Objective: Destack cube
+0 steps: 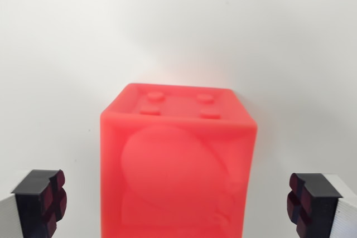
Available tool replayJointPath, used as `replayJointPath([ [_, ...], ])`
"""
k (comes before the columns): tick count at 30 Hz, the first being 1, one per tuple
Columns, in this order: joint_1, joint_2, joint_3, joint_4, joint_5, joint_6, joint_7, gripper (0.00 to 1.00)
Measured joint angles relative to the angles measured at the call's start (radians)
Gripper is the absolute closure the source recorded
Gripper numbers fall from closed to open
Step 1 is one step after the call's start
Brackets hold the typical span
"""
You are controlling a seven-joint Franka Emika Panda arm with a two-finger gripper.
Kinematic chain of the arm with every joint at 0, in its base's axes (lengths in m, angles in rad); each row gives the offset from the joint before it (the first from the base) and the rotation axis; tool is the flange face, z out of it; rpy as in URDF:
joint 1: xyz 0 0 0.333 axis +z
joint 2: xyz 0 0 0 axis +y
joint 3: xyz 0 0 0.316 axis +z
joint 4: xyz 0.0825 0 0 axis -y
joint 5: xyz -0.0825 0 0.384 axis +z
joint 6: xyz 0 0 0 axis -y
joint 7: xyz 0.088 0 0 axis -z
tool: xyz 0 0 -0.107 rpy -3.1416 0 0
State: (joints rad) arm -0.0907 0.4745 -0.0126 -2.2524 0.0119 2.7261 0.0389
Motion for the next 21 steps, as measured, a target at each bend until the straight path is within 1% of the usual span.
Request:
replayJointPath([
  [10,0.0,-0.083,-0.001,-0.015,0.0,-0.066,0.0,0.0],
  [21,0.0,-0.188,-0.001,-0.023,-0.003,-0.163,0.001,0.0],
])
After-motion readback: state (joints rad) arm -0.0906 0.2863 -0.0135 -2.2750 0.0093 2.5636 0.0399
